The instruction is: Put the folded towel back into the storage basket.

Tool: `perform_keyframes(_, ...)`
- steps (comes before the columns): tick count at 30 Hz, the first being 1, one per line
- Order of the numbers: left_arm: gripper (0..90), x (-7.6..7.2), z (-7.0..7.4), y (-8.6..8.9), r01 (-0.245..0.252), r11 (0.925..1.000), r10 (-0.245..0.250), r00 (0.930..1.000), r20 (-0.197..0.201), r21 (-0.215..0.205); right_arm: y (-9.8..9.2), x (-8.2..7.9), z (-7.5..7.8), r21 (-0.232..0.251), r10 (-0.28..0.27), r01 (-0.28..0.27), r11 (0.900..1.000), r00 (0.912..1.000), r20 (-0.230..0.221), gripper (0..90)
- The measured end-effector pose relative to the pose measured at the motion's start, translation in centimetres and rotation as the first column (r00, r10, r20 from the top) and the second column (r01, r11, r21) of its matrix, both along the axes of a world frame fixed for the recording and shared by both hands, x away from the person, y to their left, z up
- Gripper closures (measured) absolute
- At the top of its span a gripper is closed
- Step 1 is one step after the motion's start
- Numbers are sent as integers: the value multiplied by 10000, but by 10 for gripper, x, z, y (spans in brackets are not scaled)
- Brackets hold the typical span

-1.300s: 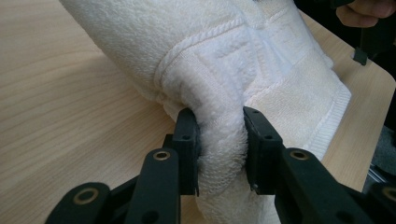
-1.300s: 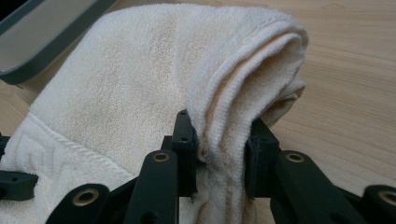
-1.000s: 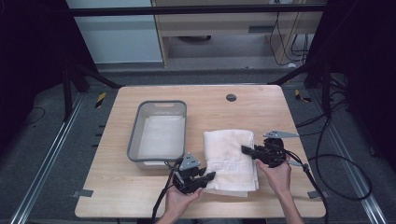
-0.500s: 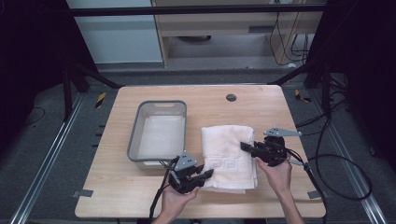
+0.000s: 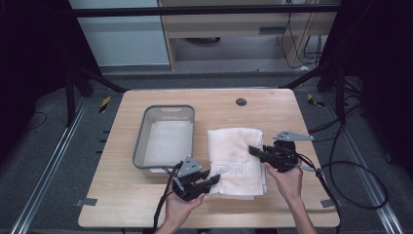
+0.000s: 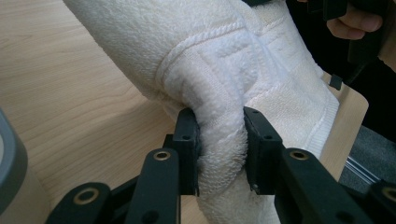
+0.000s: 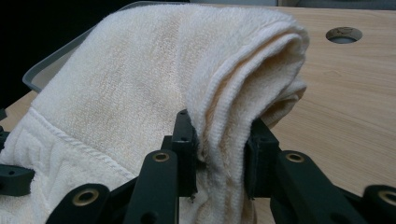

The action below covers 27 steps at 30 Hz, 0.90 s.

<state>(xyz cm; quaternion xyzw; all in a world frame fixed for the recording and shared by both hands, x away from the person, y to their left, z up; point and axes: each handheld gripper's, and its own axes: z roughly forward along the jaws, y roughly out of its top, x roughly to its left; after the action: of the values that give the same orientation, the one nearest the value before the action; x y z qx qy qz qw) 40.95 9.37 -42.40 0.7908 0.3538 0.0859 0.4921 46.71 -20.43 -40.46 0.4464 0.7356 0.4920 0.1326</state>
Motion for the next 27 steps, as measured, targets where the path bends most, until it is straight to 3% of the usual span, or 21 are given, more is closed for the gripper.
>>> perform_keyframes(13, 689, 2, 18, 16, -177, 9993, 186, 9994, 276, -332, 11, 1, 18, 172, 111, -119, 9998, 9990, 442, 704)
perform_keyframes(27, 690, 7, 36, 41, -681, 9958, 715, 9958, 564, -605, 39, 13, 41, 218, 185, -204, 9996, 9962, 848, 704)
